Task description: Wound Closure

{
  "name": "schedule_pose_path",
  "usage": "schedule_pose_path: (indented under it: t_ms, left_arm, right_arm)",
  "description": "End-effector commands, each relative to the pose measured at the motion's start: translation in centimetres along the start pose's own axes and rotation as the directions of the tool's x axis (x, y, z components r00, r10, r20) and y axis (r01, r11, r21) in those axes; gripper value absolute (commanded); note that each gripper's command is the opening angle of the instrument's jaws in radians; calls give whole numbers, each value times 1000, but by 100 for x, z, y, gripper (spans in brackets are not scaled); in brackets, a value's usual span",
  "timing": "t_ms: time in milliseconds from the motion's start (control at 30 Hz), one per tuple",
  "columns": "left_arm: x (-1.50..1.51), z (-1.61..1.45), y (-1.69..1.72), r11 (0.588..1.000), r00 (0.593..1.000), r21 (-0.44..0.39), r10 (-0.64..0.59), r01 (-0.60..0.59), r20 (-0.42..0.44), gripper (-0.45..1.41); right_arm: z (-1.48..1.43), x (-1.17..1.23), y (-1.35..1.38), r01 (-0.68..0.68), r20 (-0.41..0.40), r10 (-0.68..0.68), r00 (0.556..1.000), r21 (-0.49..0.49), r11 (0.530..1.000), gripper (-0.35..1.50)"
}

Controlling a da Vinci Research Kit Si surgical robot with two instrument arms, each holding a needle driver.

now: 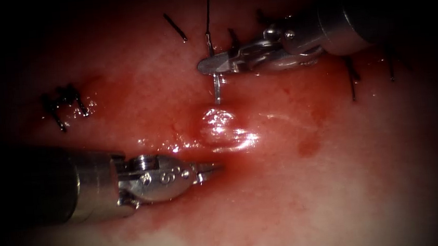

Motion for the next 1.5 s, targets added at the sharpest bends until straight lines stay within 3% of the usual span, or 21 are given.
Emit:
schedule_pose_path:
  t_ms: [33,467,900,1133,1333,1400,1467,1500]
  left_arm:
    - [0,8,10,1000,1000,-4,-1,1,0,-16]
    - [-1,8,10,1000,1000,-4,-1,1,0,-18]
    - [-3,7,8,1000,1000,-11,2,-2,0,-20]
    - [-4,6,8,1000,1000,-12,4,-4,0,-20]
    - [-5,5,5,1000,1000,-15,6,-6,-1,-20]
    - [-5,5,5,1000,1000,-15,6,-6,-1,-20]
    - [-4,4,6,1000,1000,-15,5,-5,-1,-20]
    - [-4,3,6,1000,1000,-16,4,-4,-1,-20]
  right_arm:
    - [8,-4,6,-26,18,26,999,22,999,-35]
    - [12,-31,9,-111,122,99,988,95,989,-35]
    - [13,-71,7,-141,169,121,978,113,983,-35]
    - [9,-73,3,-147,181,122,976,130,981,-35]
    - [9,-96,5,-142,221,108,969,142,980,-35]
    - [9,-100,3,-117,201,84,976,157,981,-35]
    - [8,-98,-2,-24,128,2,992,170,985,-35]
    - [7,-95,-5,18,94,-36,995,178,984,-16]
